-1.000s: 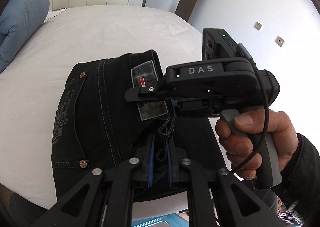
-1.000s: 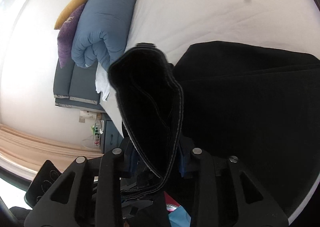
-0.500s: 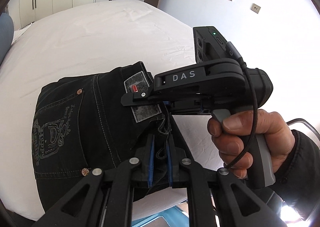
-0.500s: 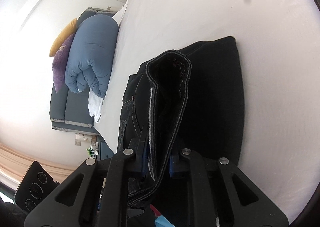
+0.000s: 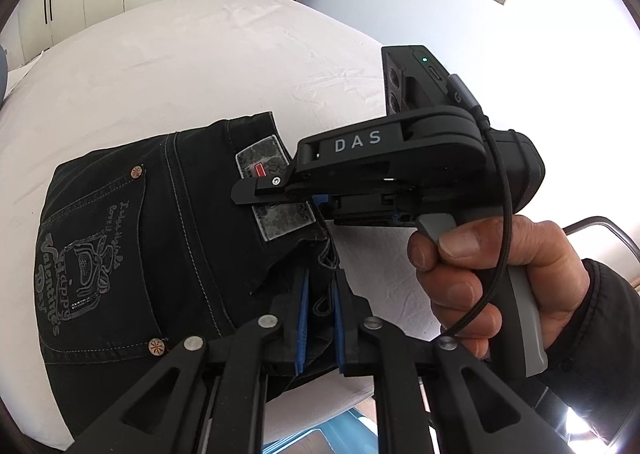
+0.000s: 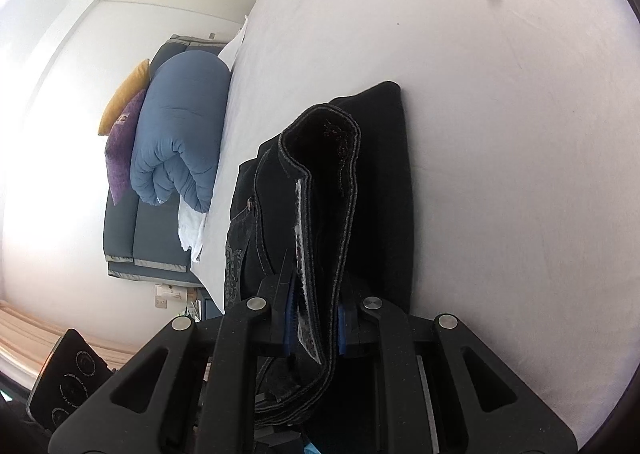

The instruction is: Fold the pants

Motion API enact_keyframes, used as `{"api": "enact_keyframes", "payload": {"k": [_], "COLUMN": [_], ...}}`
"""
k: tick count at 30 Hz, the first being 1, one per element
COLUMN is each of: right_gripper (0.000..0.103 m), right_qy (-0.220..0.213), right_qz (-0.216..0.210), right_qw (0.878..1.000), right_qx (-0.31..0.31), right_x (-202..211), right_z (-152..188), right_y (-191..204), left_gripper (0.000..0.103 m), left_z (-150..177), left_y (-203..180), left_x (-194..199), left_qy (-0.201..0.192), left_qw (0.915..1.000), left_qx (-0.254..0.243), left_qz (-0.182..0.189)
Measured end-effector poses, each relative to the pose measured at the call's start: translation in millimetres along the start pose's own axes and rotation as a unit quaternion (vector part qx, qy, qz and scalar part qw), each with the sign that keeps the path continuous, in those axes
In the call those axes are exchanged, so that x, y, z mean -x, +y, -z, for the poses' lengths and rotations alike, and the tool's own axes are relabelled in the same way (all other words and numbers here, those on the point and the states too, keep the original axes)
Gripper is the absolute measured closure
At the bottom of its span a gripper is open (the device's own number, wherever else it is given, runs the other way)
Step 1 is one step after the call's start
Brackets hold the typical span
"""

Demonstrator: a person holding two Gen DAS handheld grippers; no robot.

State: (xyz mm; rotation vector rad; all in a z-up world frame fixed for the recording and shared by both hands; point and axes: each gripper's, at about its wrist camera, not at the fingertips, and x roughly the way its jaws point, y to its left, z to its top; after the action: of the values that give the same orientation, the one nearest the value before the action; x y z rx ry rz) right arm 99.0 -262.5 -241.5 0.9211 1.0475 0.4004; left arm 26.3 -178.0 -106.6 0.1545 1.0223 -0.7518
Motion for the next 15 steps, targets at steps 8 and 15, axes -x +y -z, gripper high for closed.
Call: {"api": "enact_keyframes", "payload": {"k": [8,15], "right_gripper": [0.087,0.073], "right_qy": [0.021,-0.043], "right_qz": [-0.041,-0.003], "right_qw": [0.998,0.997], "right_qx": [-0.043,-0.058], "right_x": [-1.5,64.8], "right_z": [-1.7,-9.4], "right_y": [-29.9,-28.0], "left_gripper": [0.054,0.034], "left_z": [1.1,19.2], "left_y": [20.4,68.1], "left_x": [-8.0,54.5], "left_qy": [0.003,-0.049], "left_qw": [0.9956,0.9886], "left_qx": [0.060,0.116], "left_qz": [0.071,0.084]}}
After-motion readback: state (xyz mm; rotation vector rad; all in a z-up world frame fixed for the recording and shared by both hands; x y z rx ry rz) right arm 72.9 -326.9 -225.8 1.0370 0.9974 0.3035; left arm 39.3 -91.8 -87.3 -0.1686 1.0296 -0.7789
